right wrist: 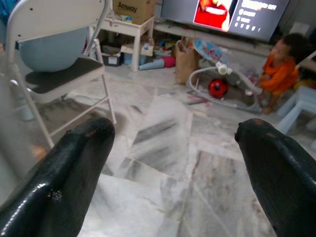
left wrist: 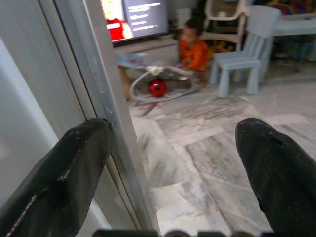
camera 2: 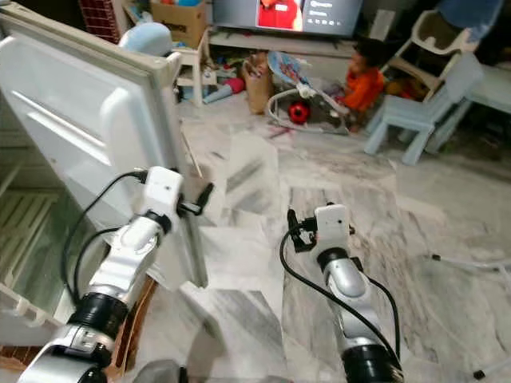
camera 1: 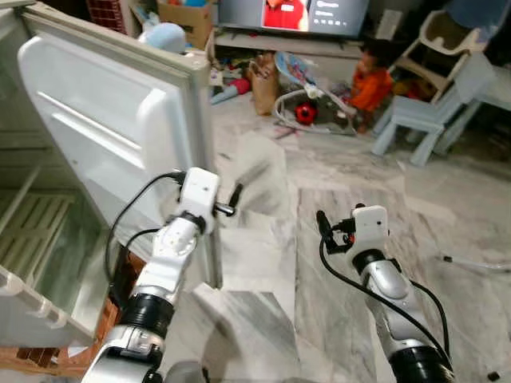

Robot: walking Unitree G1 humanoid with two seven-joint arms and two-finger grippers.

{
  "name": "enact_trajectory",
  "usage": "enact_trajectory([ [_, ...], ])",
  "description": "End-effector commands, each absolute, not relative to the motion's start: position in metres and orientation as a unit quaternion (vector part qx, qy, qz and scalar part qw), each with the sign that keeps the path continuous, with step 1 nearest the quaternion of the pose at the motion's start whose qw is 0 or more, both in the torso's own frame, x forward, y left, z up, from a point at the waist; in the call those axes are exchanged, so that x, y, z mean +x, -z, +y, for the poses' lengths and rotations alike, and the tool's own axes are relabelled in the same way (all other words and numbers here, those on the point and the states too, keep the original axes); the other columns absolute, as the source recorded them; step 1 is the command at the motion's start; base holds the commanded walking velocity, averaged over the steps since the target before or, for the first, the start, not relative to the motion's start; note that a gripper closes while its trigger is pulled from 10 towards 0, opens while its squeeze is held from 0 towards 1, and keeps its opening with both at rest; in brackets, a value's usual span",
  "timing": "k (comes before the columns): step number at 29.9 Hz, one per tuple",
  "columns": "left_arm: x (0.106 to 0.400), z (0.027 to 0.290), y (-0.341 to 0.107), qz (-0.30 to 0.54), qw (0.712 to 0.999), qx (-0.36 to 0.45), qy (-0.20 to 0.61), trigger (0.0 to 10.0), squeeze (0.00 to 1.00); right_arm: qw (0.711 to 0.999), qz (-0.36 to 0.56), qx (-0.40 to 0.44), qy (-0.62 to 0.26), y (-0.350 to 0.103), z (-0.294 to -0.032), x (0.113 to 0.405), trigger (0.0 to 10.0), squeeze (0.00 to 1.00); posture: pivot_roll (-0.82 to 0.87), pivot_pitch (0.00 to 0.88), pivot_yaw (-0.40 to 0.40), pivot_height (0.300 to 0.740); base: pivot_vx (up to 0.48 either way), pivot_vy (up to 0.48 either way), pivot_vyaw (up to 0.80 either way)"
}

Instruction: Restocking fridge

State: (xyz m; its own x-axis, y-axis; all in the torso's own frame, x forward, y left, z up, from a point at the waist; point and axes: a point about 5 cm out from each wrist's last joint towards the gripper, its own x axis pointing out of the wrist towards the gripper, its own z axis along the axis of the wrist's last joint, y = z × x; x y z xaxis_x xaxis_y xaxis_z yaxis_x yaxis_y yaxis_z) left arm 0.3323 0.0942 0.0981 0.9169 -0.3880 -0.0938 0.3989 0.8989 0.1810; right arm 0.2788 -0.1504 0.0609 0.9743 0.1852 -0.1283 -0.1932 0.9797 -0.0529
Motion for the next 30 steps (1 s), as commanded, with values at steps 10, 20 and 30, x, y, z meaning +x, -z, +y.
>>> enact_trajectory([
  [10, 0.366, 0.072, -0.124, 0.010, 0.970, 0.133, 0.202, 10.0, 0.00, 0.994, 0.056, -0.049, -0.078, -0.064, -0.163, 0.280, 10.0, 0.00, 0.03, 0.011, -0.085, 0.740, 0.465, 0.000, 0.00],
  [20, 0.339, 0.093, -0.116, -0.033, 0.972, 0.072, 0.221, 10.0, 0.00, 0.996, 0.049, -0.051, -0.063, -0.064, -0.167, 0.279, 10.0, 0.00, 0.03, 0.008, -0.074, 0.740, 0.032, 0.000, 0.00],
  [30, 0.289, 0.157, -0.081, -0.015, 0.991, 0.081, 0.105, 10.0, 0.00, 0.996, 0.050, -0.044, -0.063, -0.065, -0.162, 0.282, 10.0, 0.00, 0.05, 0.005, -0.086, 0.740, 0.000, 0.000, -0.04],
])
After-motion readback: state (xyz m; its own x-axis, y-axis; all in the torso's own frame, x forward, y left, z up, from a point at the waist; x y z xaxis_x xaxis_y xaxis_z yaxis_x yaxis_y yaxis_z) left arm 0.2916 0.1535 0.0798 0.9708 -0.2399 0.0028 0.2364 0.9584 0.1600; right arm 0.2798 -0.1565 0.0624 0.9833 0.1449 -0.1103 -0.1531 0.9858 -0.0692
